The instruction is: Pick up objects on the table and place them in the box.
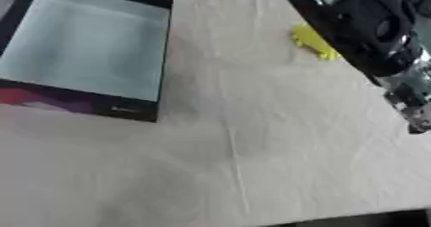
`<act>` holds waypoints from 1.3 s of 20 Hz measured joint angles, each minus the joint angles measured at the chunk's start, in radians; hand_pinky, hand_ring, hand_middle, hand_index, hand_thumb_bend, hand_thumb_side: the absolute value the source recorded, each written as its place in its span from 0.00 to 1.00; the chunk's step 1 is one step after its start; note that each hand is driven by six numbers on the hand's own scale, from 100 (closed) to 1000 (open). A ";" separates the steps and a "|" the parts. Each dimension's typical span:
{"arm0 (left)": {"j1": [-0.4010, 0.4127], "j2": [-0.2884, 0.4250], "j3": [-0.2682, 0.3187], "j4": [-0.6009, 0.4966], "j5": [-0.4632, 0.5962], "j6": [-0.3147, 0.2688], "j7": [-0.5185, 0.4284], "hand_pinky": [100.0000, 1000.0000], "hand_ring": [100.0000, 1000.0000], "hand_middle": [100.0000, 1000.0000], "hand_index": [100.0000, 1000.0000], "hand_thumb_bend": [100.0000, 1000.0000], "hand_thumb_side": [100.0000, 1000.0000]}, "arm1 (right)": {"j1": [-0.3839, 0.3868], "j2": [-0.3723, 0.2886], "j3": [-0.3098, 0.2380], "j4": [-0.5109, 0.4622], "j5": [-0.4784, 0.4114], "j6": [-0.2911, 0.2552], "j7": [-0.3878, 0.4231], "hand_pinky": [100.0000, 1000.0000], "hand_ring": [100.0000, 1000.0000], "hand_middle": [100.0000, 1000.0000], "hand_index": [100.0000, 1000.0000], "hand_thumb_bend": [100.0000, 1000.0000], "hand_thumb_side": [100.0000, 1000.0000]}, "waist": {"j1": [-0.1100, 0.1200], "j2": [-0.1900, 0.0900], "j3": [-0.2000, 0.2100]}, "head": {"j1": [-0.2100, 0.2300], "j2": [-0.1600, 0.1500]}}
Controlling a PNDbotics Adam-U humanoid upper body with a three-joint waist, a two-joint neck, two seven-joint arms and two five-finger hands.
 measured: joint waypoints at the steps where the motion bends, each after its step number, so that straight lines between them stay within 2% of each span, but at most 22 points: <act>1: -0.005 0.000 -0.004 0.001 0.000 0.002 -0.003 0.74 0.40 0.70 0.65 0.00 0.66 | -0.004 0.000 0.000 0.000 -0.003 0.003 -0.001 0.80 0.67 0.76 0.53 0.00 0.00 | -0.001 0.000 0.010 | -0.008 0.000; 10: -0.024 -0.016 -0.036 0.015 -0.001 0.006 -0.037 0.74 0.40 0.70 0.65 0.00 0.66 | -0.019 0.000 0.002 0.052 -0.037 0.007 -0.020 0.80 0.67 0.76 0.53 0.00 0.00 | -0.001 0.004 0.068 | -0.077 0.000; 17: -0.028 -0.015 -0.026 0.002 0.000 -0.018 -0.025 0.75 0.41 0.71 0.67 0.00 0.63 | -0.021 0.001 0.013 0.076 -0.042 0.008 -0.014 0.80 0.67 0.76 0.53 0.00 0.00 | -0.004 0.009 0.075 | -0.100 0.000; 20: -0.005 0.011 0.018 -0.022 0.045 -0.032 0.042 0.75 0.42 0.72 0.68 0.01 0.59 | -0.013 0.001 0.012 0.079 -0.043 0.007 -0.016 0.81 0.68 0.77 0.53 0.00 0.00 | 0.001 0.010 0.090 | -0.119 0.000; 22: 0.031 0.058 0.065 -0.040 0.093 -0.053 0.124 0.75 0.43 0.72 0.69 0.01 0.55 | -0.001 0.001 0.012 0.085 -0.048 0.010 -0.023 0.81 0.68 0.77 0.53 0.00 0.00 | 0.013 0.011 0.107 | -0.134 0.000; 26: 0.102 0.176 0.145 -0.087 0.163 -0.144 0.298 0.75 0.47 0.73 0.72 0.06 0.44 | 0.020 -0.006 0.011 0.100 -0.052 0.018 -0.032 0.81 0.68 0.77 0.53 0.00 0.00 | 0.027 0.012 0.126 | -0.162 0.005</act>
